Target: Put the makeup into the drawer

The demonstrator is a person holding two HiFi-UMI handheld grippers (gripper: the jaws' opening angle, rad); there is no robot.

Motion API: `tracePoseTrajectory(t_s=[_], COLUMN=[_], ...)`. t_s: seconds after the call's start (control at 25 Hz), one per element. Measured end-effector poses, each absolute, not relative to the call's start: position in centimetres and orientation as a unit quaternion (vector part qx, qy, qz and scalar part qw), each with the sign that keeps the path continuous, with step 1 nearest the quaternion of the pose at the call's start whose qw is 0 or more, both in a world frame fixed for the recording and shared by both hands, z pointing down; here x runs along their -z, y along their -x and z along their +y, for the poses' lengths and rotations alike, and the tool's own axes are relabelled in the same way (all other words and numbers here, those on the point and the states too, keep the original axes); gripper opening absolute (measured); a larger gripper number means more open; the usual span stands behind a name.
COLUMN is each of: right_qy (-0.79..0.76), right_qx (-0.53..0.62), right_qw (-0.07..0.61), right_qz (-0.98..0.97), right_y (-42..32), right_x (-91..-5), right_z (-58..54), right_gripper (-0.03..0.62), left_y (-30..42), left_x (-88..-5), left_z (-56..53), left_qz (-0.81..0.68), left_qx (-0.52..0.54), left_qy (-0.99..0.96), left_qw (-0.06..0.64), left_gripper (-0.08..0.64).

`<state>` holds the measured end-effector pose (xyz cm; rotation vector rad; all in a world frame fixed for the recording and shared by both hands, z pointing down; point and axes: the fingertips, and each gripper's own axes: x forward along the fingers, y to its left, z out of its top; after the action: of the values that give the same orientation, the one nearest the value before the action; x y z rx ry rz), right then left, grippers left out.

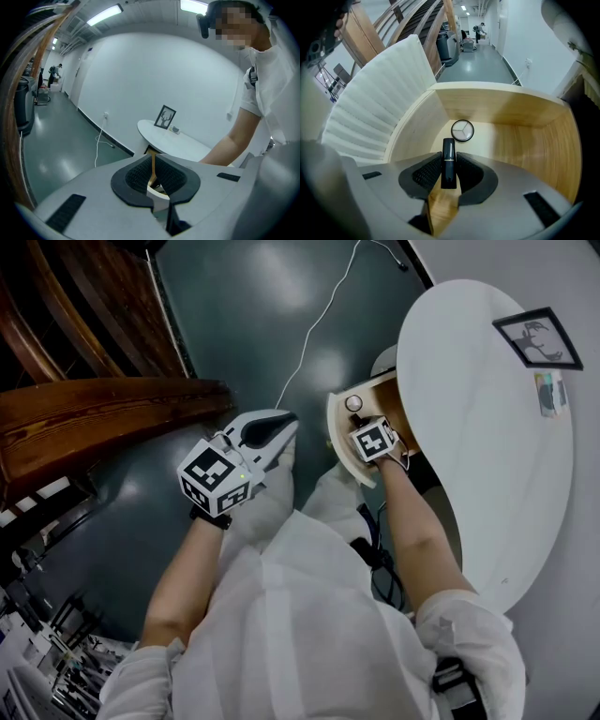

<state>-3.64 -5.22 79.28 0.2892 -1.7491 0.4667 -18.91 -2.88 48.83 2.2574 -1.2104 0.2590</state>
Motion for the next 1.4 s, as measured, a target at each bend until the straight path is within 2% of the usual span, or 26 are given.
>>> tracePoseTrajectory(t_s=[0.72,0.92,1.28,1.4], right_qy=[-0.092,-0.073,-0.060,-0.058], right_qx=[-0.191,-0.150,-0.134,-0.139], right_qw=[0.599,0.596,0.614,0.613], right_qz=[-0.772,-0.785,-0.775,-0.775], right_y=[4.2,5.7,5.5,5.6], right_x=[-81.6,-81.3,-81.8,-81.8], right_z=[-5.7,-6.5,-6.4,-6.3], right_gripper=[0.094,0.094,0.094,0.111], left_y=[18.3,18.5,18.6,18.7], left_x=[-50.5,-50.8,-50.9,-50.8], left_z=[-3.7,-3.7,-3.7,-3.7], left_qz=[-0.446,-0.450,-0.450,-0.449], left_qx=[-0.098,-0.098,-0.097,-0.096], left_qy=[-0.838,-0.835,-0.835,-0.836], left_qw=[0.297,0.300,0.301,0.301], left_gripper=[0.029,0.031,0.031,0.031])
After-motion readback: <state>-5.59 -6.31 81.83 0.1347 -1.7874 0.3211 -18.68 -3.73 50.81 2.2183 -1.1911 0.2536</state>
